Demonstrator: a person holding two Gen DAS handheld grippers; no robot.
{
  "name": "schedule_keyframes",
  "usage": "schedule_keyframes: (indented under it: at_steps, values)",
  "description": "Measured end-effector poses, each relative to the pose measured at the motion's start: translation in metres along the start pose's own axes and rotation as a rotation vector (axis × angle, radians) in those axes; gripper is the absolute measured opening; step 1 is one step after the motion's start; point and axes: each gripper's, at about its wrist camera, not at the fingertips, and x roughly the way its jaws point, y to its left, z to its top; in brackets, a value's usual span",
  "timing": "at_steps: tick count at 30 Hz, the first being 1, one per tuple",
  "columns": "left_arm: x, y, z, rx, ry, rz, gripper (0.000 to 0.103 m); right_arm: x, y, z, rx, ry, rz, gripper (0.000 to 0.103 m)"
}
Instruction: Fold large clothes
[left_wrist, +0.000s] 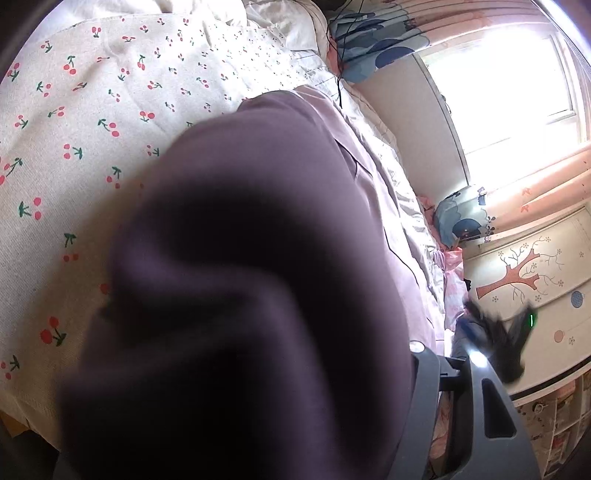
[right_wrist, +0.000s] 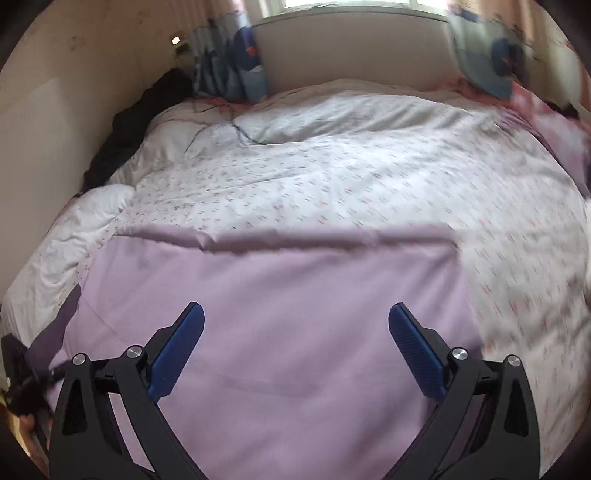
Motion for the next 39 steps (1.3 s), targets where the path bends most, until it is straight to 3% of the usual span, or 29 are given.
schedule_keyframes:
  at_steps: [3,5,6,9,11,16,17,19,20,24,27,30,34,39]
  values:
    - [-0.001,0.007,-0.006,-0.006,-0.002,0.002,0.064,0.083,0.012,0.027,-0.030,0.093,-0.054,0.097]
    - [0.002,0.003,-0.009,0.001,-0.004,-0.004,0.065,0.155,0.016,0.012,-0.039,0.272,-0.111,0.097]
    - [0.003,0.002,-0.008,0.013,-0.013,-0.001,0.065,0.163,0.014,0.006,-0.037,0.283,-0.118,0.097]
    - [0.005,0.005,-0.010,0.028,-0.023,0.035,0.065,0.146,0.014,0.008,-0.021,0.269,-0.103,0.097]
    - [0.007,0.009,-0.008,0.018,-0.020,0.037,0.065,0.107,0.022,-0.001,-0.050,0.228,-0.030,0.097]
    - [0.011,0.006,-0.004,0.043,-0.031,0.076,0.069,0.008,0.064,-0.044,-0.155,0.098,0.017,0.097]
    - [0.011,0.007,-0.004,0.048,-0.034,0.084,0.071,0.005,0.069,-0.058,-0.171,0.105,0.008,0.097]
    - [0.012,0.005,-0.004,0.069,-0.046,0.110,0.075,0.028,0.074,-0.090,-0.227,0.214,-0.029,0.097]
    - [0.011,0.004,-0.005,0.079,-0.049,0.117,0.080,0.034,0.072,-0.099,-0.228,0.217,-0.026,0.097]
    - [0.013,-0.006,-0.009,0.150,-0.097,0.202,0.081,0.007,0.067,-0.093,-0.110,0.162,0.052,0.097]
    - [0.015,-0.009,-0.007,0.167,-0.113,0.220,0.082,-0.026,0.081,-0.103,-0.143,0.107,0.034,0.097]
    - [0.004,-0.008,-0.017,0.177,-0.120,0.229,0.084,-0.009,0.081,-0.125,-0.161,0.193,-0.018,0.097]
    - [-0.006,-0.006,-0.028,0.201,-0.127,0.249,0.086,-0.009,0.083,-0.126,-0.151,0.189,-0.021,0.097]
    - [-0.009,-0.003,-0.031,0.213,-0.132,0.255,0.086,-0.023,0.099,-0.111,-0.188,0.120,-0.003,0.097]
